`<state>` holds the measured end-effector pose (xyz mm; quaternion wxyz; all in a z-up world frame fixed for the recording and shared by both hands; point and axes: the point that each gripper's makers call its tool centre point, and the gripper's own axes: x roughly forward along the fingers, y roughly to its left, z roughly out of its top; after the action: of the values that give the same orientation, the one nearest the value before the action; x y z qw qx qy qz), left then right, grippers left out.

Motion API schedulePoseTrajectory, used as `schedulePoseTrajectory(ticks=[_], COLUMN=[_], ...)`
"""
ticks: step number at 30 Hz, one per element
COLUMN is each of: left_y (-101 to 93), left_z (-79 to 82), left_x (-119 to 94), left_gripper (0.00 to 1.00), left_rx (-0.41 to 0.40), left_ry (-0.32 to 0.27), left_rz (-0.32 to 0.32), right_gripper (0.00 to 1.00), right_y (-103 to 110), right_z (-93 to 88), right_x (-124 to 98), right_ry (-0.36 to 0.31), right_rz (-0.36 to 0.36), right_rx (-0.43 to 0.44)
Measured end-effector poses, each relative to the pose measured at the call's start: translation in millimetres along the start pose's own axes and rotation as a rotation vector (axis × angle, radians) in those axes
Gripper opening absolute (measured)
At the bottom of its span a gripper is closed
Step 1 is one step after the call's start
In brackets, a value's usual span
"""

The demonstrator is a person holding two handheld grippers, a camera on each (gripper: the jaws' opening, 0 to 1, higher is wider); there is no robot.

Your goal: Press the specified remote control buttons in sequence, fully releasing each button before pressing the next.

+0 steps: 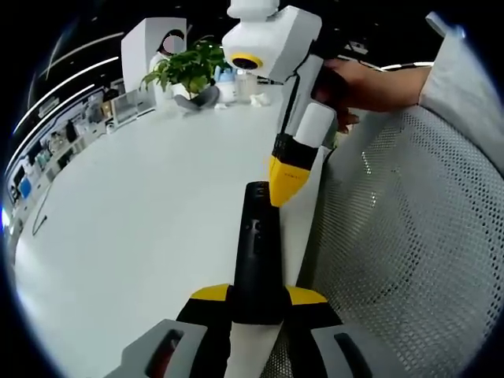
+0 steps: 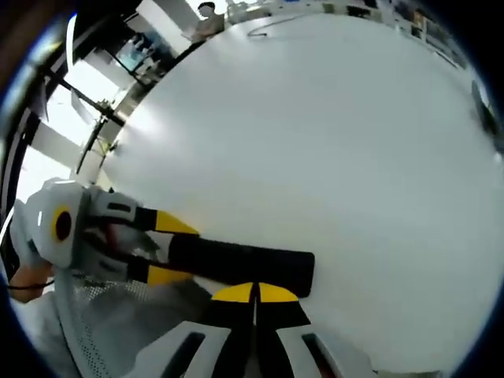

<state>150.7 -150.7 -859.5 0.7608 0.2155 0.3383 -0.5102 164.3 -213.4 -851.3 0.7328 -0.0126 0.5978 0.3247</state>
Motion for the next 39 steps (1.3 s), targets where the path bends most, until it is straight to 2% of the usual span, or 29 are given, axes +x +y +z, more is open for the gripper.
schedulePoseTrajectory(ticks=[4,8,16,20,26,30,34,39], left_y=[0.0,0.0,-0.3,-0.7,-0.1,-0.3,-0.8,-0.6], left_z=[-0.1,0.0,0.2,0.4,0.3,0.0,-0.1,0.1], left_x=[0,0,0,0,0,0,0,0], left_gripper=[0.25,0.25,0.25,0.25,0.25,0.25,0.25,0.25], left_rx=[0.002,0.002,0.004,0.005,-0.005,0.002,0.003,0.005], left_ry=[0.000,0.000,-0.001,-0.002,-0.006,-0.006,-0.006,-0.006], left_rz=[0.000,0.000,-0.001,-0.001,-0.002,-0.002,-0.003,-0.003], right_gripper=[0.00,0.00,0.00,0.00,0.00,0.00,0.00,0.00], right_y=[-2,-2,-1,-2,-4,-2,-2,-2], right_z=[1.4,1.9,0.5,-0.2,5.0,9.0,9.9,9.6], right_x=[0,0,2,3,4,6,6,6], right_ry=[-0.009,-0.010,-0.004,0.000,-0.054,-0.082,-0.093,-0.102], right_rz=[-0.017,-0.010,-0.062,-0.073,-0.054,-0.063,-0.075,-0.068], right_rx=[-0.029,-0.017,-0.122,-0.144,-0.163,-0.212,-0.278,-0.304])
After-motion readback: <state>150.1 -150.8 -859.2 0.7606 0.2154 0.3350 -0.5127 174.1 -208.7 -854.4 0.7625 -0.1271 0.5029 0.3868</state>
